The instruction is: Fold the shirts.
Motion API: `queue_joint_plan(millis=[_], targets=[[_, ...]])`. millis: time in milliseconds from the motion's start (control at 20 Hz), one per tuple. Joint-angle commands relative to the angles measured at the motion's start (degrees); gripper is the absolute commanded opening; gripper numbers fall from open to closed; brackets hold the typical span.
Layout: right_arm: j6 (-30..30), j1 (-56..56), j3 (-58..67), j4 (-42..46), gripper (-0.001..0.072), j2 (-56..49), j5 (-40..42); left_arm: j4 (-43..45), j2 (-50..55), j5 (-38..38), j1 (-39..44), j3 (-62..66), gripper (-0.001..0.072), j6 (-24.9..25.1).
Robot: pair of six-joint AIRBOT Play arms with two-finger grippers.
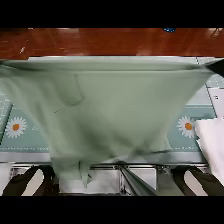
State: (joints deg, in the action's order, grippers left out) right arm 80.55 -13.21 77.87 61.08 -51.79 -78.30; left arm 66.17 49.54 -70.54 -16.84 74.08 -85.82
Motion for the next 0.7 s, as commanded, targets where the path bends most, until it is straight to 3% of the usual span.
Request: queue_joint_plan(millis=[0,150,350,450,650], targets=[[-3.15,3.8,-4.04,-2.54,0.0027,-11.82,11.54,-6.19,15.72,9.31,2.75,-3.82,0.0019,1.18],[-3.19,6.49,-1.46,-2.73,0.0027,-26.03,21.03,-7.78,30.8,14.38,6.88,1.73,0.0019,1.77],[-0.7,6.47,13.55,-2.6,0.0027,-44.48,20.9,-7.89,47.36,14.53,9.22,14.53,0.0018,-2.93],[1.7,6.47,20.96,-2.47,0.0027,-50.95,19.15,-8.22,51.91,12.35,9.64,18.6,0.0018,-5.53],[3.28,5.88,26.43,-2.14,0.0027,-55.15,15.61,-8.17,52.35,8.79,8.85,19.39,0.0019,-5.29]])
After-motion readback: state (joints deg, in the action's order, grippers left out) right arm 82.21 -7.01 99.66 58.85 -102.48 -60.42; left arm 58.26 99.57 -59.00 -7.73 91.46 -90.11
